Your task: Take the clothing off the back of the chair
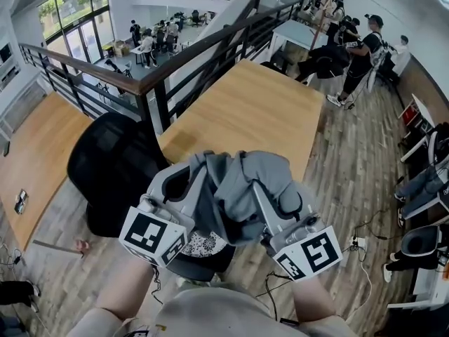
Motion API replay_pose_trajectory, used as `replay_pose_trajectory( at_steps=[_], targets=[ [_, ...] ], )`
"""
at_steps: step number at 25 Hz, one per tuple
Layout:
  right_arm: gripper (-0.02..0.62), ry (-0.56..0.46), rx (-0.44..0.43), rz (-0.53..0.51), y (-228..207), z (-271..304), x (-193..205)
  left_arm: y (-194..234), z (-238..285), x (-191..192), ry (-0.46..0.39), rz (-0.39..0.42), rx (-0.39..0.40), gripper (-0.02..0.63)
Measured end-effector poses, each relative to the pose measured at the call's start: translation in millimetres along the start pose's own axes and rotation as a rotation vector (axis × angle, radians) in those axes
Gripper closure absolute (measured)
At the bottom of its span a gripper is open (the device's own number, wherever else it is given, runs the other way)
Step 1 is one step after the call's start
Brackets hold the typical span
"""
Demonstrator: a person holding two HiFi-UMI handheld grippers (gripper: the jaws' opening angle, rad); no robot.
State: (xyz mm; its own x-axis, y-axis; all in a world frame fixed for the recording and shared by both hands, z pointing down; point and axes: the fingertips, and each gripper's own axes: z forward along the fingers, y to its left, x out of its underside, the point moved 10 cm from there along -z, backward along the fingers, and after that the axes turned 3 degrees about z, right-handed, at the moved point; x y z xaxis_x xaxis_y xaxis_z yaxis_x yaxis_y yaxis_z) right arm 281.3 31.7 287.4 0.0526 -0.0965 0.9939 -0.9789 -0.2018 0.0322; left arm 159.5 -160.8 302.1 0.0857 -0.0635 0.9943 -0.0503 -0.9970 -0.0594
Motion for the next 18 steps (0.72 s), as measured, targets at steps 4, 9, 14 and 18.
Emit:
replay_pose_trajectory(
  at_steps=[4, 9, 14, 18],
  targets=[
    [0.499, 0.036, -0.014, 0.015, 2.1, 3.6, 17.0, 0.2, -4.5, 15.4, 0.026, -0.027, -0.008, 0.592],
    [0.499, 0.065, -0.020, 0.043, 12.7, 3.1, 38.0, -1.8, -17.9, 29.7, 0.064, -0.021, -0.014, 0.592],
    [0.497, 0.110, -0.024, 0.051, 22.2, 2.9, 55.1, -6.1, -29.6, 43.7, 0.094, -0.037, -0.020, 0.591],
    [0.499, 0.132, -0.018, 0.069, 22.5, 4.0, 63.4, -7.3, -34.8, 50.3, 0.114, -0.053, -0.022, 0.591]
  ],
)
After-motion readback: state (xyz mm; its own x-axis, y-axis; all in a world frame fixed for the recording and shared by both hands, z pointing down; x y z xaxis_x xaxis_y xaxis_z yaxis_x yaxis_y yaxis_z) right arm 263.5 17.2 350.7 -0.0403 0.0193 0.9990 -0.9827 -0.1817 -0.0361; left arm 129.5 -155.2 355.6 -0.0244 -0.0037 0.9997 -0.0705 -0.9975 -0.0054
